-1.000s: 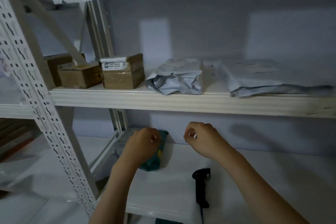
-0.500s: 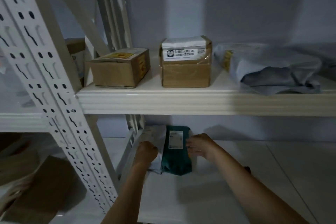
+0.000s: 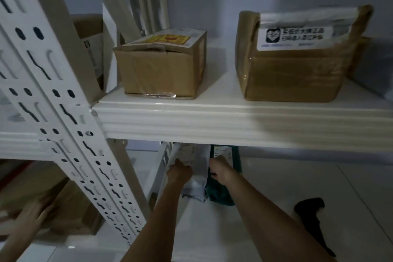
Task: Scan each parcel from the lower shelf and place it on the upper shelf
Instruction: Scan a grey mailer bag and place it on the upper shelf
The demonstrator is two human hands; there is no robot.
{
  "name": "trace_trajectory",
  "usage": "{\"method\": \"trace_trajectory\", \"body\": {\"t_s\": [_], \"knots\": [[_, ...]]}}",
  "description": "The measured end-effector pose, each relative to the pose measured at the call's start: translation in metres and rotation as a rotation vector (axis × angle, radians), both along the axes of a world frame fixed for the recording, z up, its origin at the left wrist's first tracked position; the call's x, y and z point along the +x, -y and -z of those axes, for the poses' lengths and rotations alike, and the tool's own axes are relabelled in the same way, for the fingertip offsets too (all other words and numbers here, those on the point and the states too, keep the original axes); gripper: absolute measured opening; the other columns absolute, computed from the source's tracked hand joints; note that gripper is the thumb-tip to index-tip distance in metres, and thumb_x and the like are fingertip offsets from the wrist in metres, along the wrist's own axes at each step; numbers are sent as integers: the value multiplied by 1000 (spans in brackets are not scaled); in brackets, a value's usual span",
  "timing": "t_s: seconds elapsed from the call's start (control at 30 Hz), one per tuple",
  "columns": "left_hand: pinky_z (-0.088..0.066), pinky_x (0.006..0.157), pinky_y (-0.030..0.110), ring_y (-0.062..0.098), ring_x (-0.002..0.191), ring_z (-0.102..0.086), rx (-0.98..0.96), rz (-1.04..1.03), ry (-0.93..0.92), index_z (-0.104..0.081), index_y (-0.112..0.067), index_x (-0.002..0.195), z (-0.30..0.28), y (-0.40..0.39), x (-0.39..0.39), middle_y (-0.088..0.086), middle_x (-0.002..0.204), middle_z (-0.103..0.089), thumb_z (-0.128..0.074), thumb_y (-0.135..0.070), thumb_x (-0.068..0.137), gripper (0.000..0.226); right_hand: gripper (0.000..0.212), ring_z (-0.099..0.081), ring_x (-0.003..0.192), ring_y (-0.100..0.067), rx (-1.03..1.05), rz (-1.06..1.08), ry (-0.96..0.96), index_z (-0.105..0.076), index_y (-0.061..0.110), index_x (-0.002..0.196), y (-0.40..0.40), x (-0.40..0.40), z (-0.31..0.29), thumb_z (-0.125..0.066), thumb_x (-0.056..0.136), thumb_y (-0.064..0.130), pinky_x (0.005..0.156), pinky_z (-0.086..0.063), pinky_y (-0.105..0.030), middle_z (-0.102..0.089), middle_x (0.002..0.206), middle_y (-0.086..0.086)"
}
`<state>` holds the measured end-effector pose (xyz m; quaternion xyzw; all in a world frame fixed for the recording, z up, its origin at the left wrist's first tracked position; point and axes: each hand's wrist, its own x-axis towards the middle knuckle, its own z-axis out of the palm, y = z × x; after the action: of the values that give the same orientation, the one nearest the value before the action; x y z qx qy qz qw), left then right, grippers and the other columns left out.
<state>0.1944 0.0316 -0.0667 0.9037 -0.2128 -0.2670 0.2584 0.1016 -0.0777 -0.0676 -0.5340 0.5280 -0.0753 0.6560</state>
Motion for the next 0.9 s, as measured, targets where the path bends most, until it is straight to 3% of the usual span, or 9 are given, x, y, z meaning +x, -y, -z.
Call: {"method": "trace_trajectory", "body": {"t_s": [0.1,0.27,0.4,0.53,0.6,0.63,0.7,0.8,0.9], "knots": [[-34,114,42,37,136,-41,21,-32,0,-25,-7,154,10,5,4,20,151,-39,-46,-34,95,68,51,-62,106,-32,6,-60,-8,-40,5,145,3,7,13,-48,96,15,93,-56,-44,-61,120,-16],[-44,105,47,40,125,-50,-49,-133,-46,-54,-6,131,12,4,12,20,135,-53,-53,-38,88,53,28,-61,99,-30,-94,-184,-40,-63,-4,116,5,13,10,-45,95,1,74,-48,-35,-60,127,-20],[-37,107,42,36,130,-43,-61,-94,37,-51,-11,137,-3,5,13,15,141,-48,-53,-40,89,56,28,-63,110,-32,-134,-149,75,-65,0,121,3,2,-12,-57,97,14,95,-53,-40,-65,120,-17],[-35,109,38,34,128,-47,-271,-117,102,-53,-20,135,-33,-3,-6,13,135,-52,-60,-37,87,51,32,-66,99,-28,-85,-16,307,-61,11,117,6,-28,-29,-69,91,28,71,-58,-34,-66,115,-11],[-41,106,38,30,118,-56,-374,-100,135,-62,-26,120,-45,-8,-19,7,122,-62,-59,-39,85,38,43,-68,101,-37,-30,-7,362,-64,2,116,10,-44,-34,-75,86,32,71,-61,-45,-68,115,-19],[-45,103,39,29,112,-59,-426,-104,101,-65,-29,109,-51,-9,-26,2,112,-65,-59,-38,85,26,48,-68,101,-40,-18,-2,387,-64,-4,116,11,-53,-37,-77,84,30,73,-61,-49,-68,115,-23],[-52,92,36,27,97,-62,-581,-117,-104,-62,-28,86,-59,-7,-41,0,93,-65,-64,-32,87,4,50,-72,96,-35,-36,6,431,-65,-8,117,14,-76,-41,-81,81,24,72,-61,-45,-71,109,-21],[-56,73,36,31,88,-65,-788,-111,-540,-57,-19,78,-63,-4,-66,16,95,-67,-68,-18,89,15,32,-72,86,-29,-36,-72,510,-68,-9,113,18,-111,-42,-74,87,9,69,-58,-34,-73,101,-21],[-58,86,48,39,100,-67,-796,-117,-617,-55,-12,86,-52,6,-90,21,101,-69,-77,-17,81,23,44,-69,102,-34,-44,-103,540,-65,-4,121,22,-144,-41,-79,81,8,83,-58,-44,-70,114,-21]]}}
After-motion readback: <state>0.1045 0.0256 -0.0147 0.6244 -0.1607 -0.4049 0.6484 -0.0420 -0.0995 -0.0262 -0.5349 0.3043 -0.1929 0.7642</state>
